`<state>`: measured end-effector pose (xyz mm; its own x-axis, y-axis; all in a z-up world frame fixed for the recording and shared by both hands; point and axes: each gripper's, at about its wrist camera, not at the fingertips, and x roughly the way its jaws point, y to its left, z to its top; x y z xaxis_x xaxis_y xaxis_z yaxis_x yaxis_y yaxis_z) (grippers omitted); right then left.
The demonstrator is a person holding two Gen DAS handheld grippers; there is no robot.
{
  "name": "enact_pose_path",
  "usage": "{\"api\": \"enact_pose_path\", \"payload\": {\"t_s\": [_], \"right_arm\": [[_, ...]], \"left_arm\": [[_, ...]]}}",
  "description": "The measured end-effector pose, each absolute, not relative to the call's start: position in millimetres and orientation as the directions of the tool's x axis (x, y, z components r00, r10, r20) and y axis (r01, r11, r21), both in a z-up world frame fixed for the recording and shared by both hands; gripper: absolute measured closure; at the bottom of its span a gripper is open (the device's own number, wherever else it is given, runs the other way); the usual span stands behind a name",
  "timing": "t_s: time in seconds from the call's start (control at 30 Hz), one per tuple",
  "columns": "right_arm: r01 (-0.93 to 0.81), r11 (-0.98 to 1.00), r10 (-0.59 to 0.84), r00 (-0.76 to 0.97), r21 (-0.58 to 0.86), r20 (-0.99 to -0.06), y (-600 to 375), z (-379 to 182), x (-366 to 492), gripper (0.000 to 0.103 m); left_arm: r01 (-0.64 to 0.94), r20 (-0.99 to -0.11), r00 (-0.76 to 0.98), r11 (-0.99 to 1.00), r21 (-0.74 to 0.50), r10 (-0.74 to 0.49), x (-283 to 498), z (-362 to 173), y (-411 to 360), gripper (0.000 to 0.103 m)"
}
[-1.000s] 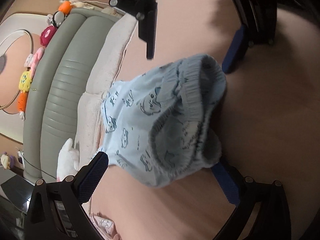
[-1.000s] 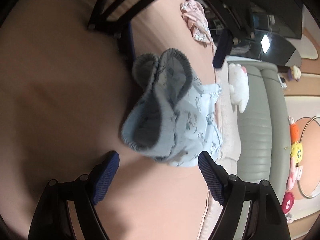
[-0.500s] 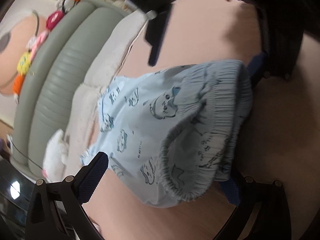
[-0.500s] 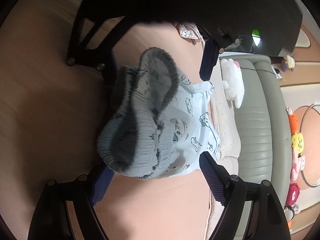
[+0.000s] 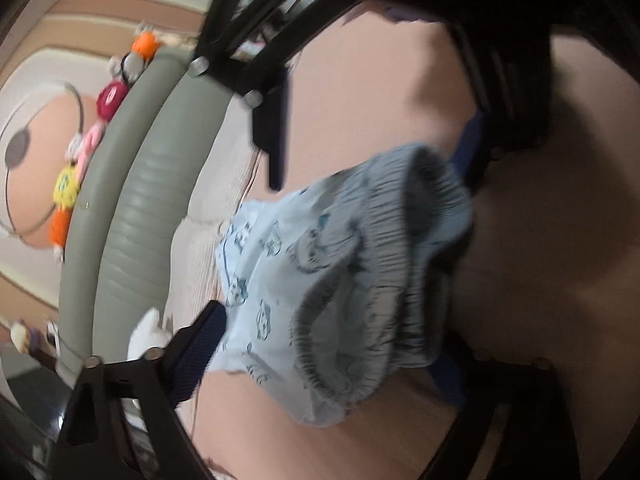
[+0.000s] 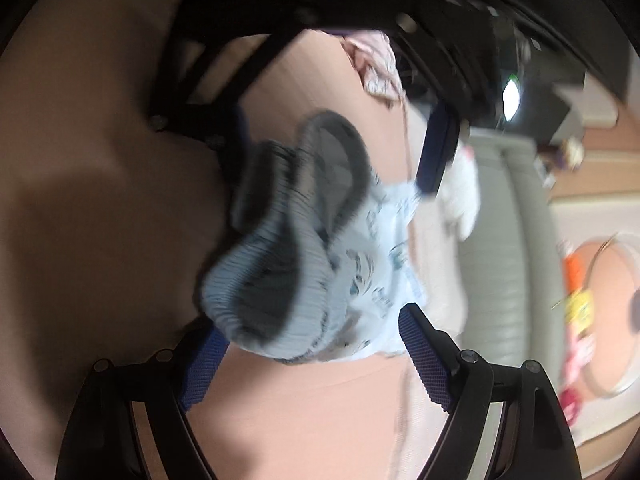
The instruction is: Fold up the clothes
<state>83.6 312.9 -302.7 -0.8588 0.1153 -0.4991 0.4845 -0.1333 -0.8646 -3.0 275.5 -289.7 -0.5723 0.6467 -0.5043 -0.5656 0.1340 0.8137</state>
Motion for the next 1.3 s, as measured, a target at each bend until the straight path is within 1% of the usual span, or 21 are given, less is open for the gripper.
{"api": "enact_pose_path", "payload": {"t_s": [0.03,0.07,0.1,0.13,0.2,0.33,0.43,0.47,0.53,0.63,0.7,0.77,0.8,0.83,0.87,0.9,1.03,1.13,1.3], "right_arm": [[0.474,-0.124,0.112,-0.866,-0.872,-0.487,313,-303,86,0.020],[0.464,-0.114,0.109,-0.873,-0.878,-0.475,312,-304,88,0.020],[0.467,-0.120,0.108,-0.871,-0.876,-0.479,313,-303,88,0.020],[0.473,-0.129,0.107,-0.867,-0.871,-0.487,314,-302,87,0.020],[0.474,-0.130,0.102,-0.867,-0.871,-0.487,314,-301,88,0.019],[0.466,-0.119,0.096,-0.874,-0.877,-0.477,316,-300,89,0.019],[0.465,-0.111,0.083,-0.876,-0.878,-0.475,317,-300,89,0.019],[0.462,-0.099,0.075,-0.880,-0.881,-0.469,317,-302,78,0.019],[0.441,-0.062,0.058,-0.894,-0.895,-0.444,318,-308,76,0.019],[0.430,-0.036,0.052,-0.901,-0.902,-0.431,318,-310,77,0.019],[0.431,-0.057,0.061,-0.899,-0.900,-0.434,319,-307,71,0.019],[0.459,-0.100,0.085,-0.880,-0.883,-0.467,318,-303,61,0.021],[0.455,-0.115,0.105,-0.878,-0.883,-0.466,318,-301,56,0.033],[0.449,-0.128,0.126,-0.877,-0.884,-0.463,318,-300,51,0.065],[0.442,-0.142,0.146,-0.876,-0.886,-0.461,317,-299,47,0.077],[0.447,-0.148,0.155,-0.870,-0.882,-0.467,316,-298,43,0.080],[0.488,-0.196,0.160,-0.840,-0.851,-0.519,313,-290,38,0.080],[0.535,-0.280,0.155,-0.794,-0.797,-0.588,316,-277,26,0.080],[0.584,-0.450,0.131,-0.705,-0.675,-0.697,324,-251,5,0.080]], "left_arm": [[-0.554,-0.511,-0.562,0.163,0.816,0.650,3,-293,275,0.051],[-0.543,-0.518,-0.554,0.188,0.818,0.652,10,-296,274,0.059],[-0.534,-0.524,-0.547,0.210,0.819,0.653,13,-300,273,0.071],[-0.527,-0.529,-0.542,0.226,0.819,0.654,15,-303,274,0.076],[-0.544,-0.540,-0.536,0.223,0.809,0.649,14,-302,276,0.077],[-0.686,-0.606,-0.499,0.146,0.713,0.619,-5,-281,287,0.077],[-0.753,-0.618,-0.492,0.057,0.655,0.613,-22,-267,293,0.079],[-0.768,-0.621,-0.488,0.036,0.639,0.613,-26,-263,295,0.080],[-0.800,-0.630,-0.472,0.001,0.601,0.617,-32,-256,296,0.080],[-0.844,-0.644,-0.440,-0.043,0.534,0.626,-40,-244,298,0.080],[-0.870,-0.652,-0.417,-0.070,0.489,0.633,-42,-237,298,0.080],[-0.890,-0.657,-0.398,-0.093,0.447,0.640,-40,-232,299,0.081],[-0.892,-0.658,-0.396,-0.098,0.441,0.640,-35,-234,298,0.081],[-0.893,-0.661,-0.397,-0.102,0.438,0.636,-29,-238,289,0.081],[-0.894,-0.665,-0.398,-0.106,0.435,0.632,-24,-241,279,0.081],[-0.896,-0.669,-0.397,-0.109,0.430,0.629,-20,-243,273,0.081],[-0.917,-0.690,-0.367,-0.117,0.382,0.624,-33,-245,277,0.081],[-0.934,-0.717,-0.333,-0.108,0.342,0.612,-38,-245,280,0.081],[-0.942,-0.754,-0.322,-0.118,0.313,0.573,-39,-244,281,0.081]]}}
